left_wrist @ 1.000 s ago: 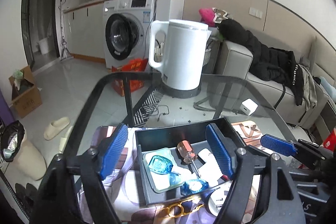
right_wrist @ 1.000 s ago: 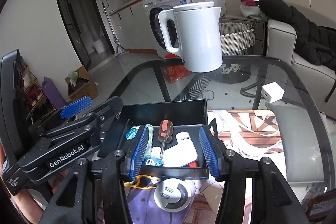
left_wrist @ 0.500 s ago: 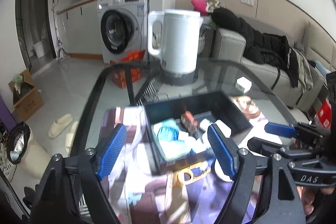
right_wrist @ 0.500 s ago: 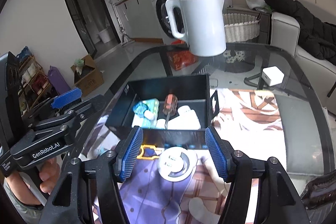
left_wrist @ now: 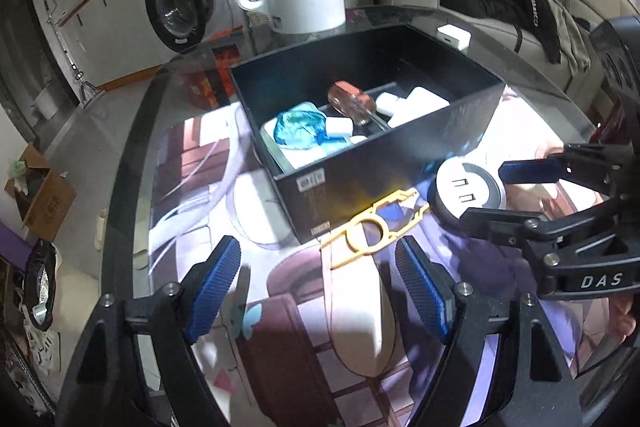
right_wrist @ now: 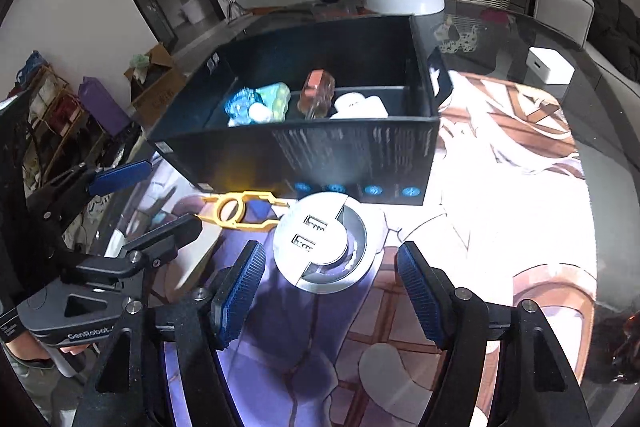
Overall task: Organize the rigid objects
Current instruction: 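Open both grippers and move them toward the yellow tool and silver hub, then grasp the yellow plastic tool left while right grasps the silver USB hub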
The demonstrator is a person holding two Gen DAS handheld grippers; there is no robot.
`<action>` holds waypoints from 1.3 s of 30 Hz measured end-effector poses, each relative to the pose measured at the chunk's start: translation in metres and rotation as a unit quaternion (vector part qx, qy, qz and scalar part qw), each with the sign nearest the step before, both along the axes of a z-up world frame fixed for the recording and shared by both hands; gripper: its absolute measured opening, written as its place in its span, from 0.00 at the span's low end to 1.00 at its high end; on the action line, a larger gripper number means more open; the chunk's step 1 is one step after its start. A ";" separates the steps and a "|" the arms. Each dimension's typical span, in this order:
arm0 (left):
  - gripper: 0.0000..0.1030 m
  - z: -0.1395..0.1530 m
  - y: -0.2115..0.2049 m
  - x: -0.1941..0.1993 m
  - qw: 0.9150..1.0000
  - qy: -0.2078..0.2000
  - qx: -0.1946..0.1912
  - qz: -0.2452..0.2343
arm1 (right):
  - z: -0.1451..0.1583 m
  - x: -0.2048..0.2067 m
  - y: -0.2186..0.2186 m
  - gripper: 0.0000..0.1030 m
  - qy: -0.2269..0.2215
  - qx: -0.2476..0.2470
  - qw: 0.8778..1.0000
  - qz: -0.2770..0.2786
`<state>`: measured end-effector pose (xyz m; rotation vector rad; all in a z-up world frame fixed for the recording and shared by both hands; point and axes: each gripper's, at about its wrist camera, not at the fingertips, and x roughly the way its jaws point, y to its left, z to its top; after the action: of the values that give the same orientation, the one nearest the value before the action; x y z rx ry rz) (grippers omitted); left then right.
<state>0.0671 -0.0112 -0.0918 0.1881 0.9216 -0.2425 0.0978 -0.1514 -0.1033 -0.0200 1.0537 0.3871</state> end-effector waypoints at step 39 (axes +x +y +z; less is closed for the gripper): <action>0.54 -0.013 -0.030 -0.004 0.996 0.053 -0.001 -0.066 | -0.001 0.003 -0.015 0.68 -0.001 -0.033 0.999 -0.007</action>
<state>0.0634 -0.0409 -0.1047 0.2366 1.0151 -0.3785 0.1010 -0.1663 -0.1043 -0.0730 1.0639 0.3398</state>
